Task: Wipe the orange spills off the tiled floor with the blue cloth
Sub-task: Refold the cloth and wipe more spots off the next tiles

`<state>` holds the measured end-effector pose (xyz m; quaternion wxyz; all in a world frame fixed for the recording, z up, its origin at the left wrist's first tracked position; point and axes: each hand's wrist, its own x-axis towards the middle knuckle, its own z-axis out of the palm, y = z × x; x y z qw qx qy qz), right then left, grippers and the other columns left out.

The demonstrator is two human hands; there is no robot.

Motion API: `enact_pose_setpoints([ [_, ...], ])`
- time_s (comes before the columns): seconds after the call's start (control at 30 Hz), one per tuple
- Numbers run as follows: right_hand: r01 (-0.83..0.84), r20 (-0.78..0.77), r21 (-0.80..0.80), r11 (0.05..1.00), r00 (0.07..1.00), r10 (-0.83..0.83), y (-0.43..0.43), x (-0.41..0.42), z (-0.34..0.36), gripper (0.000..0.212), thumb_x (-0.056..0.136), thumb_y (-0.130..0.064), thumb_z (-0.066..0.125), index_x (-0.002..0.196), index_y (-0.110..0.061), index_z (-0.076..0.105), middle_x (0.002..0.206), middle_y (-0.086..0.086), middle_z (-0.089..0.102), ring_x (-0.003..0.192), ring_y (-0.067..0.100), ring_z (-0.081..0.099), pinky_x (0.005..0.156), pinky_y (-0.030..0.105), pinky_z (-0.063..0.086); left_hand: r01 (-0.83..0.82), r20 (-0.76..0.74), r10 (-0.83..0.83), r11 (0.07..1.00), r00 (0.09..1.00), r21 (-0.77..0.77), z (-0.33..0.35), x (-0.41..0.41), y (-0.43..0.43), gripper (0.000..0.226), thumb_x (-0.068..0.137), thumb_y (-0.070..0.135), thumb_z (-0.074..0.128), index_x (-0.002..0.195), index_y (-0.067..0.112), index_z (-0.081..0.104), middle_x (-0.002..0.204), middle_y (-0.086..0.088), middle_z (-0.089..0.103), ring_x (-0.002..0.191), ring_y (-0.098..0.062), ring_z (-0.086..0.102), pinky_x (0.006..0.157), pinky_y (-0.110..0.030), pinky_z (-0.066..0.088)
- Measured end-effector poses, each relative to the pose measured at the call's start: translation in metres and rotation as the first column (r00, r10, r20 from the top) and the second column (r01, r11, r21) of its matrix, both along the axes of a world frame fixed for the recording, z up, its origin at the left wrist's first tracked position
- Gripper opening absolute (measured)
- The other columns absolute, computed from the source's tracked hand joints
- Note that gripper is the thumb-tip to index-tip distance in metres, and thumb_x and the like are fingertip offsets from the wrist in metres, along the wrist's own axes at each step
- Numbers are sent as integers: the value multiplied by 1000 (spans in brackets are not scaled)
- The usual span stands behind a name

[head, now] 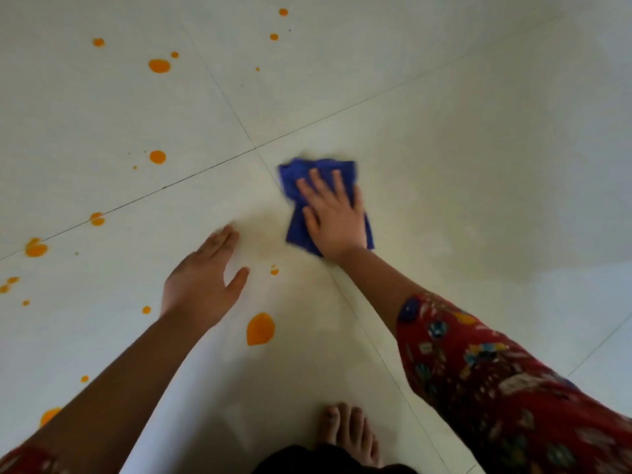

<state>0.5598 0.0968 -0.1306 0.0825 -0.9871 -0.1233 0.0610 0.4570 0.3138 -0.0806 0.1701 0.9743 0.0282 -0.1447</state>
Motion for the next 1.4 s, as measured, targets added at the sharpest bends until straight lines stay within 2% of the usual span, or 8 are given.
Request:
enact_pose_setpoints([
  [0.17, -653, 9, 2, 758, 758, 652, -48, -65, 1, 48, 101, -39, 30, 149, -35, 30, 158, -9, 24, 149, 22, 11, 119, 49, 8, 7, -17, -8, 999, 1000, -40, -4, -5, 12, 61, 95, 45, 44, 151, 33, 23, 157, 24, 9, 141, -3, 27, 106, -25, 33],
  [0.33, -176, 21, -43, 984, 984, 177, -102, -2, -1, 51, 99, -44, 23, 150, -39, 23, 159, -11, 21, 149, 22, 11, 115, 55, 17, -19, -30, 19, 1000, 999, -25, -3, -3, 5, 56, 99, 41, 36, 151, 34, 19, 157, 25, 4, 143, 6, 8, 108, -20, 27],
  [0.43, -11, 19, -68, 998, 1000, 12, -53, 37, 3, 57, 95, -48, 13, 150, -39, 22, 159, -12, 19, 149, 21, 9, 116, 55, 14, -52, 3, 52, 998, 999, -40, -2, -4, 4, 52, 100, 38, 33, 150, 34, 23, 156, 25, 8, 143, 7, 11, 108, -18, 26],
  [0.63, -427, 56, -73, 901, 900, 432, 37, 2, -1, 53, 96, -42, 26, 149, -36, 31, 159, -8, 25, 148, 25, 15, 115, 55, 16, -105, 24, 106, 992, 994, -65, 1, 0, 8, 49, 98, 26, 40, 146, 33, 36, 154, 21, 26, 136, -8, 37, 106, -24, 32],
  [0.8, -731, 17, -53, 681, 681, 732, -49, -56, 2, 47, 102, -42, 28, 149, -37, 30, 159, -10, 21, 150, 22, 9, 118, 50, 8, -153, 1, 155, 981, 988, -121, 4, 4, 12, 46, 98, 24, 38, 140, 41, 43, 149, 30, 30, 129, -8, 44, 104, -26, 35],
  [1.0, -155, 66, -63, 986, 985, 159, -63, -1, -1, 51, 99, -43, 24, 149, -39, 25, 159, -7, 21, 149, 26, 11, 113, 58, 18, -156, 26, 161, 979, 987, -127, 4, 1, 9, 46, 97, 22, 41, 140, 37, 45, 150, 27, 31, 131, -7, 42, 104, -25, 34],
  [1.23, -607, -11, -29, 794, 795, 607, -56, -118, 1, 50, 101, -40, 31, 151, -39, 23, 161, -10, 15, 150, 24, 6, 118, 52, 6, -86, -6, 86, 994, 996, -66, 9, 0, 6, 50, 98, 18, 36, 147, 33, 35, 155, 24, 21, 135, -9, 36, 105, -26, 32],
  [1.4, -197, -18, -92, 976, 980, 196, -158, -95, 2, 51, 100, -47, 18, 151, -44, 12, 160, -7, 18, 150, 23, 8, 113, 58, 20, -77, -20, 76, 996, 997, -38, 7, -3, 4, 52, 98, 18, 37, 148, 32, 32, 156, 23, 18, 137, -8, 34, 105, -26, 32],
])
